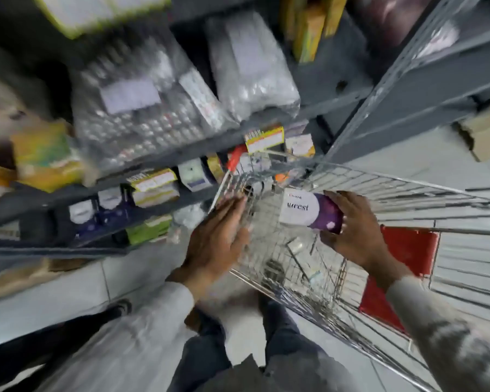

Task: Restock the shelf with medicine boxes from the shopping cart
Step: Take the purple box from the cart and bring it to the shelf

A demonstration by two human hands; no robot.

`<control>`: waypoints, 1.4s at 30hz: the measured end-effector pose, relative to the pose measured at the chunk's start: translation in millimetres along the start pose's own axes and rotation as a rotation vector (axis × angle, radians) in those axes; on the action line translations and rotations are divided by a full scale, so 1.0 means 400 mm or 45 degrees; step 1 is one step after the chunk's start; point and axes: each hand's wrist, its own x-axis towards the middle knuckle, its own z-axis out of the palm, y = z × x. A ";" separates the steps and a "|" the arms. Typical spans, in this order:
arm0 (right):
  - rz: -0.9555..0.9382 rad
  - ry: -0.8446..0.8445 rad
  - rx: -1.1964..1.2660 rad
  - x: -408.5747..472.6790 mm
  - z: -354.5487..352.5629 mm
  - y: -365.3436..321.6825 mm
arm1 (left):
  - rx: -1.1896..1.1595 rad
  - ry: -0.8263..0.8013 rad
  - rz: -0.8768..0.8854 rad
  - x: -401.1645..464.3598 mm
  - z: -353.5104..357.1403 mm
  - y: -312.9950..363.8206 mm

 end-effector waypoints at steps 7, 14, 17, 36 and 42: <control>-0.619 0.184 0.198 0.017 -0.397 -0.430 | 0.153 0.925 0.453 0.016 -0.530 0.073; -0.879 0.311 0.267 0.133 -0.615 -0.771 | 0.414 1.071 0.253 0.011 -0.826 0.016; -0.819 0.279 0.142 0.242 -0.647 -0.896 | 0.683 0.847 0.115 0.031 -0.838 0.013; -0.861 0.524 0.395 0.333 -0.520 -0.856 | 0.305 1.080 0.264 0.044 -0.760 0.026; -0.642 0.578 0.469 0.205 -0.294 -0.510 | 0.144 0.676 0.431 0.057 -0.400 0.039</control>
